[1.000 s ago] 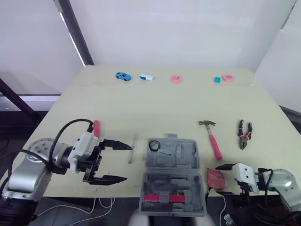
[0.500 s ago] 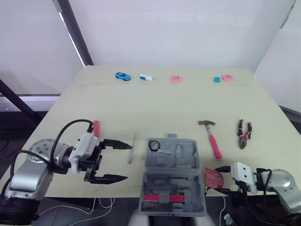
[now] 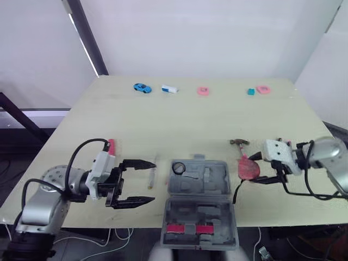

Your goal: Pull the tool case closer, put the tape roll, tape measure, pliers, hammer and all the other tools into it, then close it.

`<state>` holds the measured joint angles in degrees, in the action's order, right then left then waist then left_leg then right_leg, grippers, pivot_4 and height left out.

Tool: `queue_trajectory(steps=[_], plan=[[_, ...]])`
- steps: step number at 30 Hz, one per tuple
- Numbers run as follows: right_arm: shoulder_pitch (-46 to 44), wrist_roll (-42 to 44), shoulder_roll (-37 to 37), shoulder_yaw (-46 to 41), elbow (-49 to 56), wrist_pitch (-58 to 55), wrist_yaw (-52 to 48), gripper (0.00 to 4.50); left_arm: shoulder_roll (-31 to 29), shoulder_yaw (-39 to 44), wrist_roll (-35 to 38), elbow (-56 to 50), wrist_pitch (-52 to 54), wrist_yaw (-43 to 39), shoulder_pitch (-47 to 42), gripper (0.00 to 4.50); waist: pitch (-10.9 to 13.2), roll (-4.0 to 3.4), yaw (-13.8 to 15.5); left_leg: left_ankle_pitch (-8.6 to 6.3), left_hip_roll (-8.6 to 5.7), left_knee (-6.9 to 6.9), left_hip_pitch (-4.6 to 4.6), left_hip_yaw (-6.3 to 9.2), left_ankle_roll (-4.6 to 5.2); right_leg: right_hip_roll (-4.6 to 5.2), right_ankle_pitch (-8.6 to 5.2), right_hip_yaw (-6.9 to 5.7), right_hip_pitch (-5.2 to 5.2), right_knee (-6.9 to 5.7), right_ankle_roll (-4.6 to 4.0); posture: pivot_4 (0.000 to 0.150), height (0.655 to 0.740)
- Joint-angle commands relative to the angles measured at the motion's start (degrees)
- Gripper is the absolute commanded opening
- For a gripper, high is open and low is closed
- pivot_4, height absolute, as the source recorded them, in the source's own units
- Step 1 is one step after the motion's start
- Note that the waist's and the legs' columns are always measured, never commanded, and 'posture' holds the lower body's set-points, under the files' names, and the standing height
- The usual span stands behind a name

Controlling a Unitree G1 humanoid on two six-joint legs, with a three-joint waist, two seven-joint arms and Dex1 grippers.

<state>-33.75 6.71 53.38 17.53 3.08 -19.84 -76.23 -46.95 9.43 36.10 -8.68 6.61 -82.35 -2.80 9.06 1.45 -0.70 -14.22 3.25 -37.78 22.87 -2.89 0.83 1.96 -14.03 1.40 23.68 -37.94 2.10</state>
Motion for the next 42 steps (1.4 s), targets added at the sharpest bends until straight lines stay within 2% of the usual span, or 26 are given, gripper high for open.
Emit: queue_trajectory(steps=[1,7,17,27,41,42], plan=[[-5.9,-4.75,-2.47,4.55,-2.87,0.39,-2.14,2.83,0.5,1.53,-0.08,-2.59,-0.06,2.48,0.5,4.5,0.0,0.0,0.01,0.0,0.0,0.0,0.02,0.03,0.0,0.0,0.01,-0.02,0.0,0.0,0.01,0.15,0.74],[-11.67,-13.45,-7.73,13.2,-6.28,1.3,-3.18,2.83,0.78,2.62,-0.35,-6.05,0.84,6.51,3.02,4.5,0.01,-0.01,0.14,0.0,0.0,0.01,0.06,0.03,0.0,0.0,0.02,-0.03,0.02,0.01,0.03,0.15,0.74],[-15.21,-23.31,-16.96,19.43,-13.02,-0.21,0.04,2.83,1.25,2.85,-0.59,-10.22,1.6,10.58,6.2,4.5,0.02,-0.03,0.01,0.0,0.0,-0.02,0.04,0.04,0.0,0.01,0.03,-0.07,0.01,-0.05,0.01,0.15,0.74],[-14.63,-26.34,-20.87,19.68,-14.61,-1.42,1.34,2.83,1.17,2.77,-0.6,-10.63,1.47,11.13,6.5,4.5,0.03,-0.04,0.0,0.0,-0.01,-0.01,0.05,0.04,0.0,0.02,0.03,-0.07,0.01,-0.05,0.01,0.15,0.74],[-12.08,-27.82,-21.68,19.39,-13.03,-3.0,2.9,2.83,1.12,2.33,-1.17,-8.69,0.97,9.79,5.16,4.5,0.02,-0.03,-0.16,0.0,0.0,-0.01,0.01,0.04,0.0,0.0,0.03,-0.08,0.0,-0.06,0.01,0.15,0.74],[-12.02,-27.66,-21.71,19.21,-12.93,-3.02,2.98,3.33,1.16,2.16,-1.17,-8.71,1.04,9.74,5.11,4.5,0.02,-0.03,-0.15,0.0,0.0,-0.01,0.01,0.04,0.0,0.0,0.03,-0.08,0.0,-0.06,0.01,0.15,0.74]])
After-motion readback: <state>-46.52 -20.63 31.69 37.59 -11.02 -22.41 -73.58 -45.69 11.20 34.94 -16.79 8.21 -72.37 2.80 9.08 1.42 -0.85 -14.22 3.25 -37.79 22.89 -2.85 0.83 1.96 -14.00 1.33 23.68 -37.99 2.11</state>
